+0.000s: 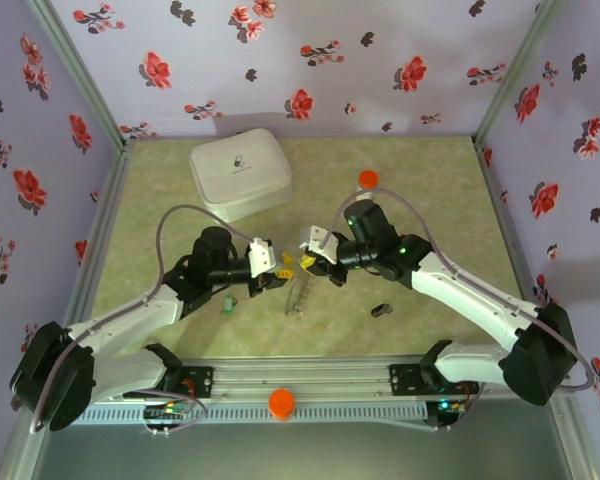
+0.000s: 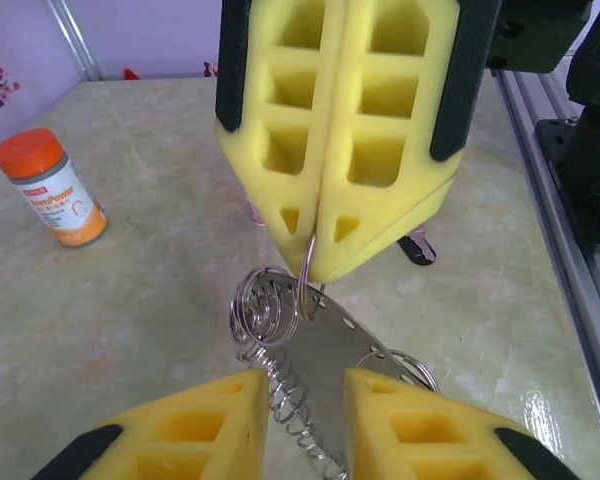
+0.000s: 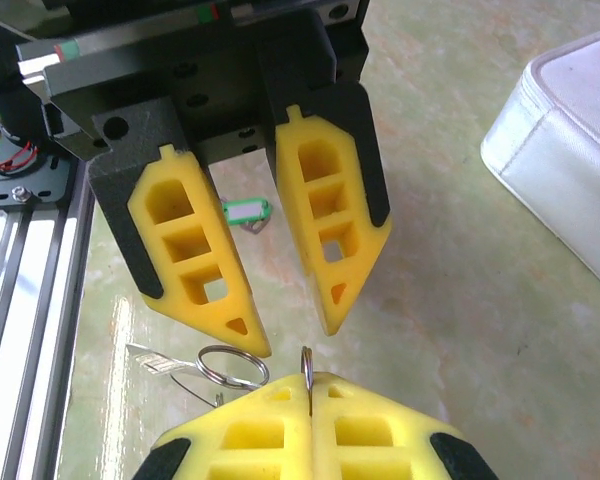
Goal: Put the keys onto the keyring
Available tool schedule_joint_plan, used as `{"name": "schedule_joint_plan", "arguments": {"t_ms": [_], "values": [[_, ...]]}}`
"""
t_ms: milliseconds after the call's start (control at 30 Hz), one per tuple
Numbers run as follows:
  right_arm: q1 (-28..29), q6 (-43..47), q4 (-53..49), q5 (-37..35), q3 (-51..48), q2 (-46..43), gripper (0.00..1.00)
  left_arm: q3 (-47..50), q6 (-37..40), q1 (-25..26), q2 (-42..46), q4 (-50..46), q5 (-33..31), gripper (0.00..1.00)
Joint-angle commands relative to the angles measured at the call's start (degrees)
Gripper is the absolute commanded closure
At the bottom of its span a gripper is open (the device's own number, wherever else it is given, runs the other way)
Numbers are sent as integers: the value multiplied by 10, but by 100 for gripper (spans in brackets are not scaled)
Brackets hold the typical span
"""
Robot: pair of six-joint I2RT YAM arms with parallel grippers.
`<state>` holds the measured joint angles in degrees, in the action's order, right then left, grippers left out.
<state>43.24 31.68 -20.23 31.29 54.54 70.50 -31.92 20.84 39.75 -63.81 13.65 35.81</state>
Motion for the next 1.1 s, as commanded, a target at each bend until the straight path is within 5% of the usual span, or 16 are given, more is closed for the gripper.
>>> {"name": "schedule_joint_plan", "arguments": {"t_ms": [0,400,567,667,800,933,1067], "values": [[12,32,-55,-29,34,12,100,-23,22,4,2,-25,-1,75],[35,37,-64,-34,75,48,100,-38,28,12,-26,-13,12,82],[37,20,-57,-35,75,50,100,-36,28,11,-26,-8,19,100],[6,-21,-15,12,52,22,77,-28,23,11,-23,1,21,100],[-65,-114,176,121,-60,-51,67,22,-53,11,-35,146,35,100],[-70,-137,249,152,-120,-77,66,55,-127,11,-61,286,49,100],[-70,-156,311,140,-164,-87,68,64,-141,10,-71,321,49,100]]}}
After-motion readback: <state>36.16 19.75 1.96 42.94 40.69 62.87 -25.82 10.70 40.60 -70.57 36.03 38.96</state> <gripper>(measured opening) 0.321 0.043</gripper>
